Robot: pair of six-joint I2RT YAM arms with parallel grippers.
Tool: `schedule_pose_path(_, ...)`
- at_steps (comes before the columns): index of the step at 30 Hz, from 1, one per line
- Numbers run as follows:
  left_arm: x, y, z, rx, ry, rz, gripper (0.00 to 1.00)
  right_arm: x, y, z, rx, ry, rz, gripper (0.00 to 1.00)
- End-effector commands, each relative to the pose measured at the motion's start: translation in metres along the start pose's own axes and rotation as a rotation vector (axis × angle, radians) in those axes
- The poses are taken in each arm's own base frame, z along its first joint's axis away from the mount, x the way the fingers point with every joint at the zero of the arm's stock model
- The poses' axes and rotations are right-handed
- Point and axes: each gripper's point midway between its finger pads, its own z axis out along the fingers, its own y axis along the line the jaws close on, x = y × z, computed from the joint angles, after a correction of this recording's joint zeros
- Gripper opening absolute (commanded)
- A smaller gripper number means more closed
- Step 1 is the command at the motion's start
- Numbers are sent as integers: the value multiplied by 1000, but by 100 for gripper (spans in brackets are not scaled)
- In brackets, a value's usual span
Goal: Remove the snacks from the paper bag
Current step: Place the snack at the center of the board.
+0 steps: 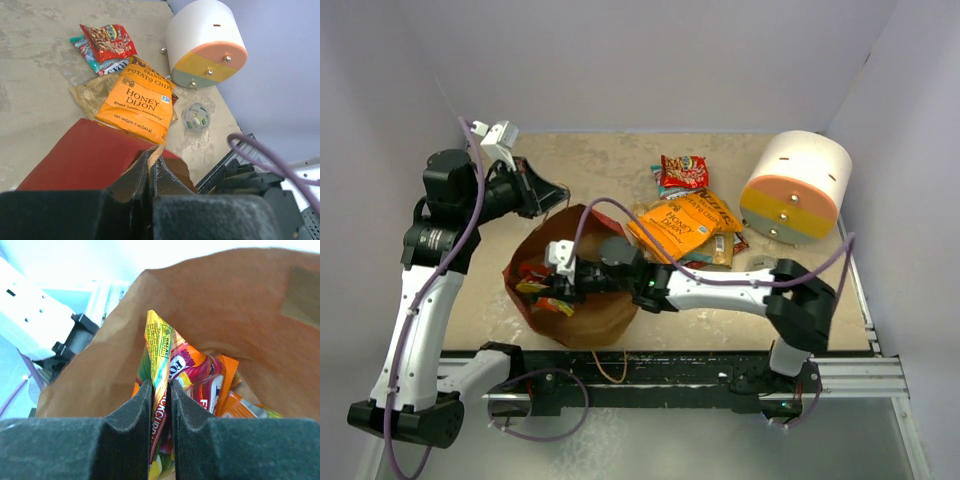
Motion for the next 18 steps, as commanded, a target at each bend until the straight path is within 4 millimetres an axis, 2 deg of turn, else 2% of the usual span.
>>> schedule_pose_path(1,4,-17,-16,44,-35,-8,0,-57,-7,-44,106,-97,-116,0)
schedule_pose_path(5,14,-12,-26,-8,-61,-37,0,-59,16,-84,40,-32,-172,0)
schedule_pose_path(7,15,-7,-30,-45,-79,-48,0,-72,33,-109,-5,-50,-193,0)
schedule_pose_path(9,14,-2,-33,-87,-96,-61,0,-77,44,-131,-19,-49,-191,0)
schedule_pose_path(12,17,18,-38,-206,-106,-99,0,-112,55,-161,-29,-105,-233,0)
schedule_pose_path(13,19,24,-38,-238,-101,-112,0,-133,55,-172,-10,-136,-254,0)
schedule_pose_path(18,26,32,-39,-279,-86,-128,0,-202,35,-215,179,-233,-243,0)
